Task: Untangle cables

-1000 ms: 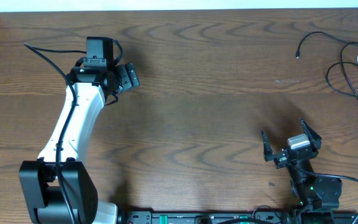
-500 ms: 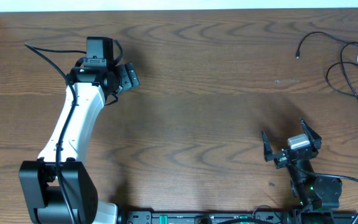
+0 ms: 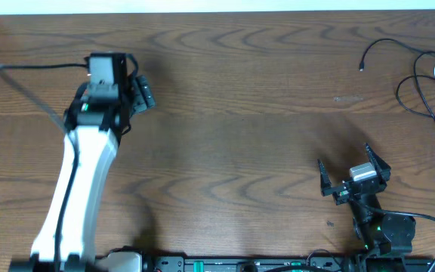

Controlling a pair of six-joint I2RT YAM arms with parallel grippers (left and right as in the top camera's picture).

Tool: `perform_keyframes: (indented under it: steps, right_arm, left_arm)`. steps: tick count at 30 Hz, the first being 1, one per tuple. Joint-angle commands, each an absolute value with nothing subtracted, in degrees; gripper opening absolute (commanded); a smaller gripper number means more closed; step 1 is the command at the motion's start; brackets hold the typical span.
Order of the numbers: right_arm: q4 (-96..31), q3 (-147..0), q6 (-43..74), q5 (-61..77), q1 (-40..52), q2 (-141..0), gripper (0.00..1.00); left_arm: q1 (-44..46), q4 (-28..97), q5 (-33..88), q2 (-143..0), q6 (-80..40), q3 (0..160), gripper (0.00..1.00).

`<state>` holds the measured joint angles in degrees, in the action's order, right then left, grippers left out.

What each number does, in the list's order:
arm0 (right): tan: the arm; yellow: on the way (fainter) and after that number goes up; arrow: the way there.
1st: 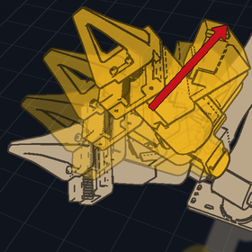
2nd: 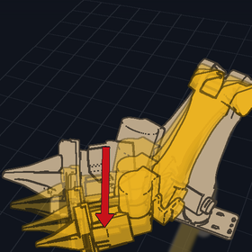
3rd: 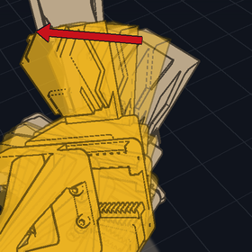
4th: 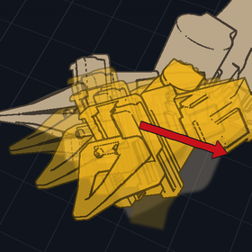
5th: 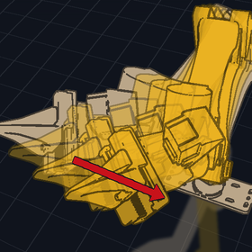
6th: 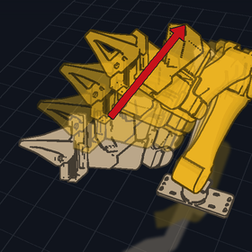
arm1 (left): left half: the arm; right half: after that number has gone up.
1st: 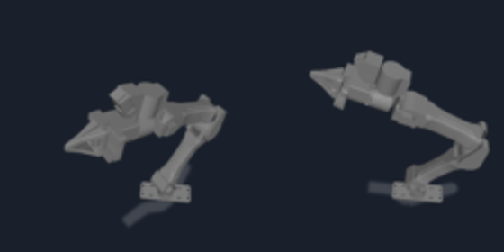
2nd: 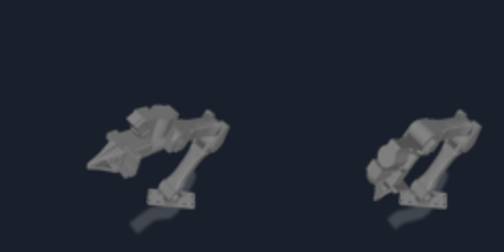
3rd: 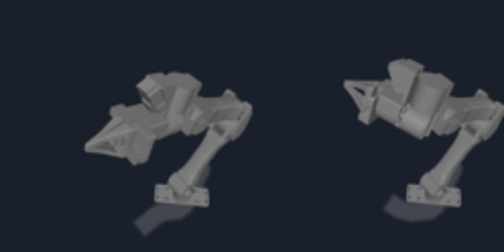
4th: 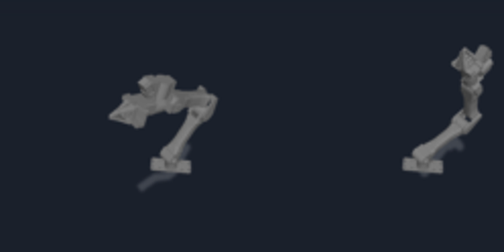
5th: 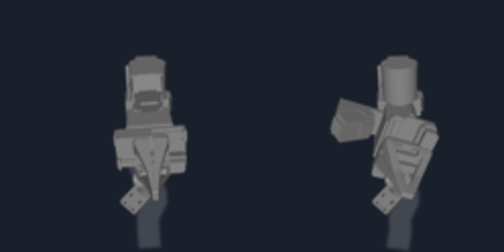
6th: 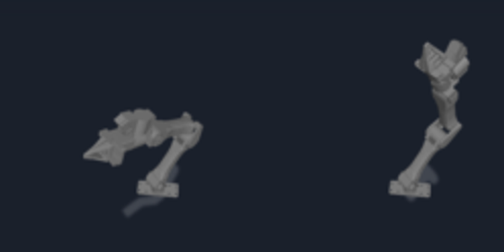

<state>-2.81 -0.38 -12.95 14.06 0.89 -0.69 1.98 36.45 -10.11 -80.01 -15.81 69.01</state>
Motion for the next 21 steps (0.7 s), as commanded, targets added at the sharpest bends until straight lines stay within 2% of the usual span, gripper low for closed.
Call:
perform_keyframes:
  steps: [1, 11, 21]
  right_arm:
    - [-3.2, -0.3, -12.0, 13.8, 1.2, -0.4, 0.99]
    - [-3.2, -0.3, -12.0, 13.8, 1.2, -0.4, 0.99]
    - [-3.2, -0.3, -12.0, 13.8, 1.2, -0.4, 0.99]
  left_arm:
    - [1.7, 31.2, -13.5, -71.9, -12.7, 62.7, 0.95]
    - [1.7, -1.5, -5.0, -44.9, -0.6, 33.6, 0.95]
    - [-0.3, -4.9, -1.7, -20.5, 1.9, 15.0, 0.95]
